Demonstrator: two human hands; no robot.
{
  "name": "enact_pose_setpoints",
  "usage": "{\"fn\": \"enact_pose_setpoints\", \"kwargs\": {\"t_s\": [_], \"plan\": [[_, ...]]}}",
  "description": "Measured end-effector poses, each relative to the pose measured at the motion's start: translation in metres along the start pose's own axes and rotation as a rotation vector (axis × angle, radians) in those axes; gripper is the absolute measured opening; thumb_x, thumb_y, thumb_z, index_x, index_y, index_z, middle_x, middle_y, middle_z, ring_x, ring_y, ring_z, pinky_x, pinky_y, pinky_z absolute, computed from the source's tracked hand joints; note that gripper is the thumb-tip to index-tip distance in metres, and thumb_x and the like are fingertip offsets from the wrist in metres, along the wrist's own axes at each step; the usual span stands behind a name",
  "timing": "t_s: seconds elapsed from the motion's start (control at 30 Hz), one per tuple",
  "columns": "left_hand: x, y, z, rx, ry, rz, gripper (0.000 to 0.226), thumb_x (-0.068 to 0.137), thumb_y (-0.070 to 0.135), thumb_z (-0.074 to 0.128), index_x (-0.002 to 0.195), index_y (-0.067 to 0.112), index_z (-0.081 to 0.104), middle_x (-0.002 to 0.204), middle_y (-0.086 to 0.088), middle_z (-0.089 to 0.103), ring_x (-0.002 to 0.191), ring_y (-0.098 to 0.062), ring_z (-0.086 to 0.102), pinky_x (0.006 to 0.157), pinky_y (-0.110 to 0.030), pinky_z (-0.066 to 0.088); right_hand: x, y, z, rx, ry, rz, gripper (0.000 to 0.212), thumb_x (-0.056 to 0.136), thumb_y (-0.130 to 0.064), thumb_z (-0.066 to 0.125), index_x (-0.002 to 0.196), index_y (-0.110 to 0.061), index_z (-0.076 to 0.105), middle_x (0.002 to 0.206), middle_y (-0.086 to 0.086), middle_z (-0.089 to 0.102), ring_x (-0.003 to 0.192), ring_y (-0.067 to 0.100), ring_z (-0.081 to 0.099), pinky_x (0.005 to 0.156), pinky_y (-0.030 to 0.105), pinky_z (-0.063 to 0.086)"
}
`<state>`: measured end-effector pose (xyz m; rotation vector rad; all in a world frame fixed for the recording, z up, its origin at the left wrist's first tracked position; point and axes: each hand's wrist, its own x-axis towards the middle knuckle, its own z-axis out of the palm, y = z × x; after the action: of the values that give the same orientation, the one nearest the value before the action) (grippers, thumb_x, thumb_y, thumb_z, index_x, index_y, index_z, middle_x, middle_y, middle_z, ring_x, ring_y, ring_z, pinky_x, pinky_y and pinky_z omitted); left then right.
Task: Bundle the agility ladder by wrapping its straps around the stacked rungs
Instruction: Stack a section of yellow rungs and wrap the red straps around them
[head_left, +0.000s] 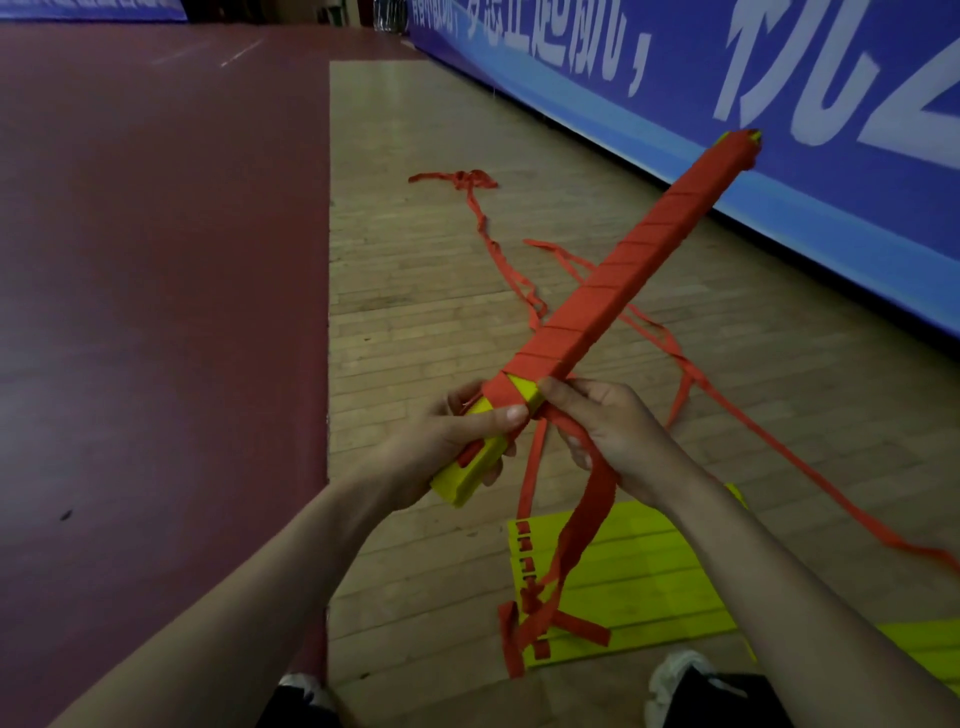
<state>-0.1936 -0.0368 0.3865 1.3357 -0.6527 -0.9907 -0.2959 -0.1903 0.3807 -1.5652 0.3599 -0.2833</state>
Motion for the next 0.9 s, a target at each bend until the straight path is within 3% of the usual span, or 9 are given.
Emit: {"fn": "enact_pose_setpoints", "kwargs": {"t_s": [0.07, 0.13, 0.2, 0.27, 0.37, 0.47, 0.6, 0.77, 0.9], "plan": [[0.001, -0.002, 0.000, 0.052, 0.043, 0.037, 0.038, 0.079, 0.020, 0.070, 0.111, 0.004, 0.057, 0.071, -0.009, 0.061, 0.054, -0.022, 0.054, 0.050, -0.026, 0.049, -0.003, -0.001, 0.000, -0.031, -0.024, -0.027, 0.017, 0.089, -0.022, 0.061, 0.086, -0.007, 0.067, 0.040, -0.010, 0.051, 0.035, 0.000, 0.045, 0.040, 0.010, 0.033], [0.001, -0.002, 0.002, 0.107, 0.092, 0.066, 0.042, 0.076, 0.022, 0.072, 0.110, 0.004, 0.055, 0.073, -0.010, 0.062, 0.051, -0.021, 0.056, 0.050, -0.027, 0.050, -0.002, 0.001, -0.001, -0.074, 0.012, -0.044, 0.013, 0.089, -0.018, 0.063, 0.086, -0.007, 0.071, 0.054, -0.004, 0.067, 0.052, -0.002, 0.058, 0.057, 0.010, 0.042], [0.002, -0.005, 0.004, 0.154, 0.138, 0.105, 0.050, 0.073, 0.024, 0.075, 0.112, 0.000, 0.053, 0.075, -0.010, 0.063, 0.049, -0.020, 0.057, 0.049, -0.028, 0.050, 0.003, 0.005, -0.001, -0.109, 0.069, -0.087, 0.032, 0.078, -0.037, 0.074, 0.086, -0.007, 0.075, 0.085, 0.021, 0.073, 0.074, 0.013, 0.061, 0.073, 0.028, 0.043], [0.003, -0.007, 0.007, 0.220, 0.169, 0.143, 0.053, 0.072, 0.027, 0.076, 0.112, 0.001, 0.051, 0.077, -0.010, 0.063, 0.051, -0.020, 0.058, 0.050, -0.030, 0.051, 0.004, 0.005, 0.003, -0.140, 0.106, -0.092, 0.064, 0.062, -0.065, 0.075, 0.088, -0.006, 0.073, 0.096, 0.034, 0.065, 0.075, 0.021, 0.055, 0.074, 0.036, 0.039], [0.004, -0.008, 0.012, 0.357, 0.218, 0.209, 0.049, 0.075, 0.028, 0.077, 0.110, 0.006, 0.051, 0.080, -0.010, 0.065, 0.053, -0.021, 0.060, 0.049, -0.033, 0.051, 0.002, 0.001, 0.005, -0.163, 0.187, -0.058, 0.070, 0.064, -0.073, 0.067, 0.079, -0.006, 0.071, 0.071, 0.021, 0.068, 0.061, 0.018, 0.051, 0.063, 0.036, 0.038], [0.008, -0.020, 0.018, 0.649, 0.355, 0.304, 0.047, 0.080, 0.038, 0.074, 0.108, 0.012, 0.047, 0.078, -0.006, 0.065, 0.054, -0.020, 0.062, 0.049, -0.040, 0.052, 0.001, -0.001, 0.005, -0.228, 0.265, -0.043, 0.071, 0.072, -0.068, 0.064, 0.070, 0.003, 0.066, 0.054, 0.010, 0.054, 0.051, 0.012, 0.046, 0.054, 0.031, 0.036], [0.014, -0.041, 0.021, 1.224, 0.540, 0.585, 0.053, 0.082, 0.064, 0.043, 0.108, 0.019, 0.032, 0.070, -0.002, 0.064, 0.051, -0.027, 0.062, 0.041, -0.037, 0.047, 0.002, 0.000, 0.009, -0.250, 0.333, -0.017, 0.059, 0.077, -0.059, 0.067, 0.062, -0.002, 0.064, 0.047, -0.003, 0.041, 0.042, 0.006, 0.038, 0.045, 0.020, 0.030], [0.016, -0.043, 0.026, 1.279, 0.529, 0.696, 0.049, 0.090, 0.054, 0.039, 0.115, 0.012, 0.031, 0.072, -0.002, 0.059, 0.046, -0.022, 0.059, 0.035, -0.035, 0.045, 0.005, -0.002, 0.012, -0.112, 0.301, 0.010, 0.083, 0.052, -0.077, 0.073, 0.076, 0.003, 0.069, 0.061, 0.005, 0.052, 0.057, 0.014, 0.048, 0.062, 0.033, 0.040], [0.014, -0.038, 0.027, 1.202, 0.468, 0.739, 0.035, 0.096, 0.047, 0.040, 0.113, 0.018, 0.030, 0.070, 0.009, 0.047, 0.048, -0.020, 0.055, 0.039, -0.036, 0.045, -0.001, -0.010, 0.005, -0.029, 0.282, 0.001, 0.039, 0.077, -0.043, 0.075, 0.057, -0.011, 0.064, 0.042, -0.009, 0.039, 0.038, 0.004, 0.034, 0.043, 0.017, 0.029]]}}
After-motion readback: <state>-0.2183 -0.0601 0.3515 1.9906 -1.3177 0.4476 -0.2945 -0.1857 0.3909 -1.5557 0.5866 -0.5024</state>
